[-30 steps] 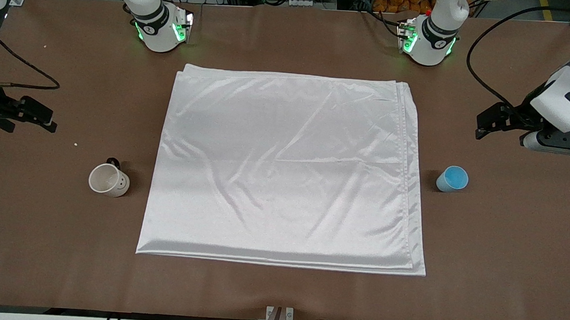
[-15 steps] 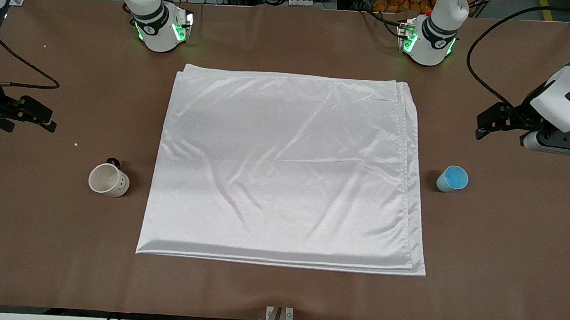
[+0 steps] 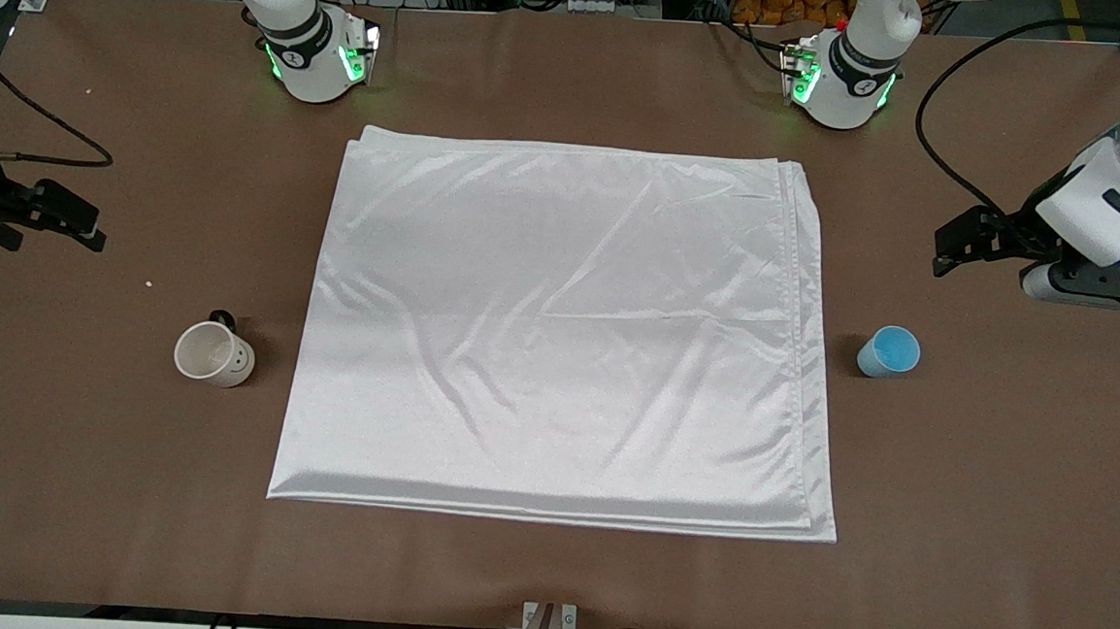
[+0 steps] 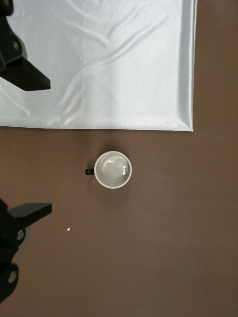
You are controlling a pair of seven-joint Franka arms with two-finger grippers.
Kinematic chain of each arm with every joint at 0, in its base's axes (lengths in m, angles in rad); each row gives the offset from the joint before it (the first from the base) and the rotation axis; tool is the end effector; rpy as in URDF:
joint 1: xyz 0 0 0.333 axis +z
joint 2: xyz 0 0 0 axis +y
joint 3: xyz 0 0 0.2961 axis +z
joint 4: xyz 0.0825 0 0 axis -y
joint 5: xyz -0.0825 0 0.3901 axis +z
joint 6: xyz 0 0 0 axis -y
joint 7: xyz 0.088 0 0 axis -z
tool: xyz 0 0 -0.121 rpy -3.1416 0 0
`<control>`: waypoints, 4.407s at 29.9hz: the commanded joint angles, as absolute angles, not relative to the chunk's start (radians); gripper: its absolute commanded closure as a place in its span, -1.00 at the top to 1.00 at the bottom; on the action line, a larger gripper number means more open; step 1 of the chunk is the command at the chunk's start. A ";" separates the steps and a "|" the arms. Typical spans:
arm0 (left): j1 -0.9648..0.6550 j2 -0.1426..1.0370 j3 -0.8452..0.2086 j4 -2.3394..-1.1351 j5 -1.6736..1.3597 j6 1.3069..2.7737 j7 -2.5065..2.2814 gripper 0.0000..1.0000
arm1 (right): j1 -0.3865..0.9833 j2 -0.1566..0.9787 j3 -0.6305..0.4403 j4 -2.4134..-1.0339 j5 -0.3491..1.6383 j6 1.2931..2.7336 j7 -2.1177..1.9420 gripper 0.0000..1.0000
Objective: Place blue cup into white mug on cloth
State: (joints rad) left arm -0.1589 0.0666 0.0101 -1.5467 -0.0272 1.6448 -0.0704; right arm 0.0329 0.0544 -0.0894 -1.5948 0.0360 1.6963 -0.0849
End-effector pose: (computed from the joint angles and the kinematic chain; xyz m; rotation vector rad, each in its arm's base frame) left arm 0.5801 -0.0903 0.5707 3.1092 -0.1195 0.0442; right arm 0.5867 -0.0281 0.5593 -3.1129 -0.0389 -0.0769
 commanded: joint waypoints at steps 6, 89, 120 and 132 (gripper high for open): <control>-0.147 0.066 0.009 -1.664 -0.008 1.781 -0.052 1.00 | 0.025 -0.003 -0.083 -1.661 0.023 1.701 -0.078 1.00; -0.097 0.336 0.006 -2.118 -0.026 2.454 -0.037 1.00 | 0.029 0.015 -0.086 -1.747 0.023 1.680 -0.057 1.00; -0.092 0.347 0.009 -2.149 -0.025 2.461 -0.049 0.93 | 0.006 -0.057 -0.091 -2.088 0.023 1.862 -0.060 1.00; -0.087 0.347 0.012 -2.163 -0.025 2.459 -0.049 0.62 | 0.011 -0.078 -0.086 -2.201 0.023 1.968 -0.060 1.00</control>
